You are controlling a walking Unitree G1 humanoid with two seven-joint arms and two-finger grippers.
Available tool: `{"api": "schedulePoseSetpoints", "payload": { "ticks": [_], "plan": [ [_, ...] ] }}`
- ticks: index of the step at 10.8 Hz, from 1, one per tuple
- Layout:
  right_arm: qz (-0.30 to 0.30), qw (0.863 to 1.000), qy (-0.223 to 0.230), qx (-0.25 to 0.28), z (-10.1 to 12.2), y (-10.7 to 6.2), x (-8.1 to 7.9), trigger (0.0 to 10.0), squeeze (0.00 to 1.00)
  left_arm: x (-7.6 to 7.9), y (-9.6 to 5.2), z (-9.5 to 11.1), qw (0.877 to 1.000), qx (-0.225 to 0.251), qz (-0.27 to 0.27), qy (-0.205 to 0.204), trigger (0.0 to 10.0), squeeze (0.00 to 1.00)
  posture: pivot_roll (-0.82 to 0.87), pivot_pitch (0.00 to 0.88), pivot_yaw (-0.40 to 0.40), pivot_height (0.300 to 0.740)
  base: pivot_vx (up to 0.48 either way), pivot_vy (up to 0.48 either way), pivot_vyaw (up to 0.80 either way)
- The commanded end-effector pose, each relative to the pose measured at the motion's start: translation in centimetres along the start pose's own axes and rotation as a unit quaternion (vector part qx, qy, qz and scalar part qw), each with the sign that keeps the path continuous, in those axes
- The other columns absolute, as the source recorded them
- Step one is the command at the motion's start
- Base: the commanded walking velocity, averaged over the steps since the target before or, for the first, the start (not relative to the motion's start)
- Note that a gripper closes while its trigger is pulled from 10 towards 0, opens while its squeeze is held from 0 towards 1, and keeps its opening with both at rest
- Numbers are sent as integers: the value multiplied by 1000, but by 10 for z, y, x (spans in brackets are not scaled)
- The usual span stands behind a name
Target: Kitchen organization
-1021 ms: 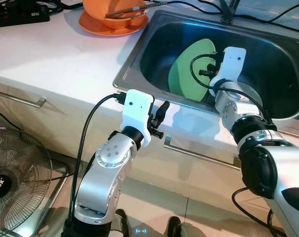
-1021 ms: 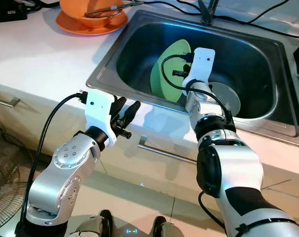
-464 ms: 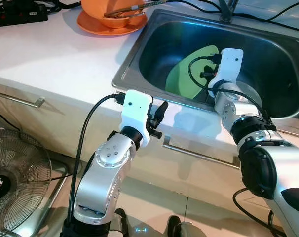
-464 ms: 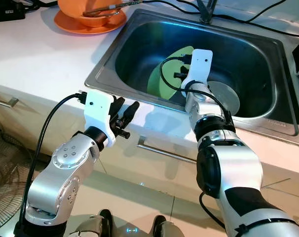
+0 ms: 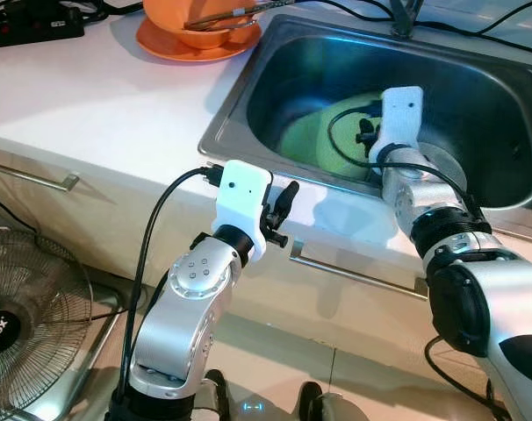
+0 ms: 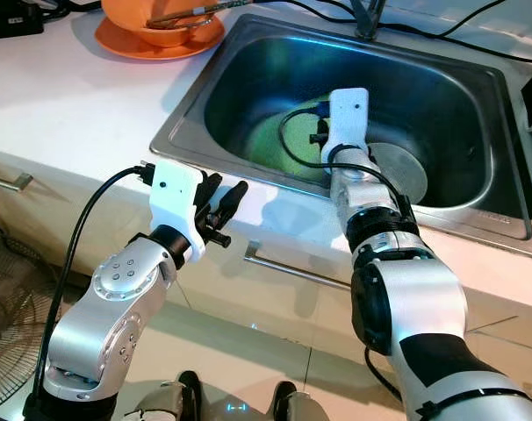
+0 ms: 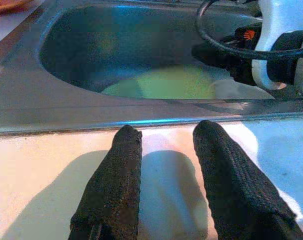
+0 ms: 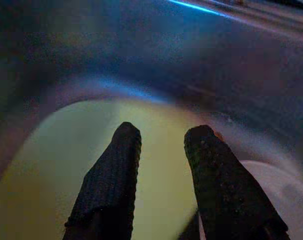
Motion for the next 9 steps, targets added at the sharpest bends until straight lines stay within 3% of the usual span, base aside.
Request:
{"api": "schedulePoseSetpoints", "payload": {
  "ticks": [1,3,6,8,9],
  "plan": [
    [-4,1000,-13,-21,-14,-2,4,10000,0,5,-1,-3,1000,-7,-12,-2,10000,0,183,263,-40,740,0,0,0],
    [-4,999,-19,-29,-16,-2,5,10000,0,5,1,-4,1000,-9,-14,-1,10000,0,183,252,-39,740,0,0,0],
    [-1,1000,19,21,11,1,6,10000,0,0,5,-1,1000,3,-6,6,10000,0,180,219,-41,740,0,0,0],
    [38,985,66,156,69,-5,-5,10000,0,-21,15,14,996,61,41,49,10000,0,149,147,-33,740,0,0,0],
    [46,979,83,180,75,-9,-8,10000,0,-28,18,17,994,73,58,48,10000,0,139,126,-29,740,0,0,0]
  ]
}}
Point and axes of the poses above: a point about 5 cm out from each wrist's last joint towards the gripper, its own y axis pointing out of the wrist towards the gripper, its own z axis along the axis of the wrist's last joint, x = y × z, the point moved 5 cm from there along y, pointing out of the wrist towards the gripper, and after that the axes turned 1 degree about -y, right-handed, at the moved point
